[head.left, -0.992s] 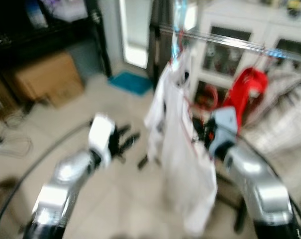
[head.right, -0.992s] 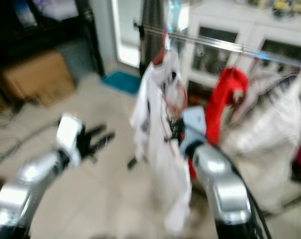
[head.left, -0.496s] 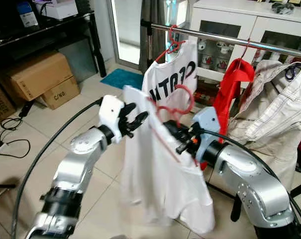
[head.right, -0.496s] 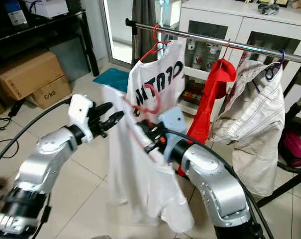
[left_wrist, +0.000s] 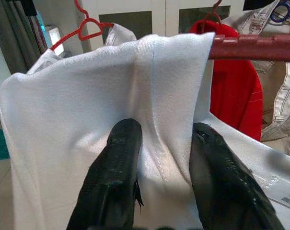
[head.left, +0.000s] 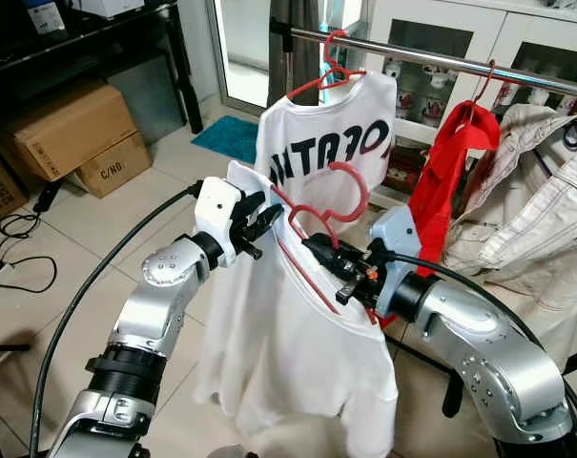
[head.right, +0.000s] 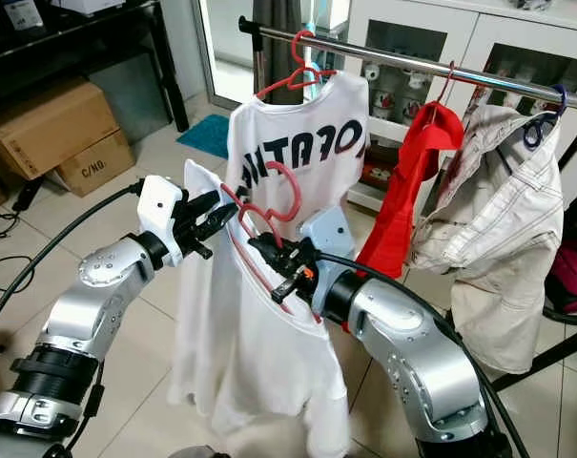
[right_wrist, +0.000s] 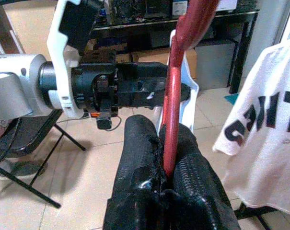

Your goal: Hang hanger

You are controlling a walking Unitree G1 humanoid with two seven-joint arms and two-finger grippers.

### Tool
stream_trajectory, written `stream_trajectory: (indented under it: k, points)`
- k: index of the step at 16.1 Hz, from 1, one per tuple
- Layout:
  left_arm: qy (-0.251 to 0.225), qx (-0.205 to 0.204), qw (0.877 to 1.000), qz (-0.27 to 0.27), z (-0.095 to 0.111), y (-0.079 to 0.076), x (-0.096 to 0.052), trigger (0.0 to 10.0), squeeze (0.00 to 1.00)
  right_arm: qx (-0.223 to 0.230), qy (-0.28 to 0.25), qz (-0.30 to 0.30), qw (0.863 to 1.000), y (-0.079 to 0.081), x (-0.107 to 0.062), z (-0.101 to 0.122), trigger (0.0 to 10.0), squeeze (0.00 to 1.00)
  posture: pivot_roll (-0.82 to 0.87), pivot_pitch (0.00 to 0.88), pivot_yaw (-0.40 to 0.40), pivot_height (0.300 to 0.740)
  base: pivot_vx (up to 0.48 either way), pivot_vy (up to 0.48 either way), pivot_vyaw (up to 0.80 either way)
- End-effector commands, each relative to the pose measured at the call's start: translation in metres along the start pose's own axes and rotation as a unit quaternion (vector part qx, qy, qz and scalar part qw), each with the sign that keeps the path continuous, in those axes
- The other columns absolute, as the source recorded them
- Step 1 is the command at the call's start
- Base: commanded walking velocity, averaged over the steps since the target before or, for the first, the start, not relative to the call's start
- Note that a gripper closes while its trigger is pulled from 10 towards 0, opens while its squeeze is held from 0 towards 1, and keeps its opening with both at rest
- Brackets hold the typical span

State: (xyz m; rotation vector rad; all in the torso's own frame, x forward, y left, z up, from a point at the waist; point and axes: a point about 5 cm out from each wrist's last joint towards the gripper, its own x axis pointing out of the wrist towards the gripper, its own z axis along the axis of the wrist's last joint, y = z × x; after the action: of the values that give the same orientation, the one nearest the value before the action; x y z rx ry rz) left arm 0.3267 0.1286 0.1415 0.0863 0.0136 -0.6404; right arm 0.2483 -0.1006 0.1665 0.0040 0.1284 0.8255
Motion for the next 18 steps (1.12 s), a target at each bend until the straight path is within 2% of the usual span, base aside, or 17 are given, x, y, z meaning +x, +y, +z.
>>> stream_trajectory:
  k: [1, 4, 10, 14, 18]
  points:
    - [0.001, 0.010, 1.000, 0.008, 0.001, 0.003, 0.000, 0.0, 0.00, -0.002, -0.020, 0.004, 1.000, 0.002, -0.002, 0.008, 0.0, 0.00, -0.05, 0.000, 0.052, 0.740, 0.000, 0.000, 0.00]
    - [0.002, 0.014, 1.000, 0.024, 0.000, 0.006, -0.001, 0.0, 0.00, 0.001, -0.020, -0.010, 1.000, -0.002, -0.001, 0.009, 0.0, 0.00, -0.05, 0.000, 0.053, 0.740, 0.000, 0.000, 0.00]
    - [-0.007, 0.023, 0.999, 0.025, 0.000, 0.000, -0.005, 0.0, 0.00, -0.001, -0.008, -0.051, 0.999, -0.013, 0.000, 0.006, 0.0, 0.00, -0.05, 0.000, 0.051, 0.740, 0.000, 0.000, 0.00]
    - [-0.020, 0.023, 0.999, 0.038, 0.004, 0.003, -0.017, 0.0, 0.00, -0.002, 0.004, -0.117, 0.993, -0.030, -0.005, 0.002, 0.0, 0.00, -0.04, 0.000, 0.049, 0.740, 0.000, 0.000, 0.00]
    - [-0.039, 0.023, 0.998, 0.045, 0.013, 0.013, -0.030, 0.0, 0.00, -0.019, 0.023, -0.121, 0.992, -0.033, -0.007, -0.001, 0.0, 0.00, -0.04, 0.000, 0.048, 0.740, 0.000, 0.000, 0.00]
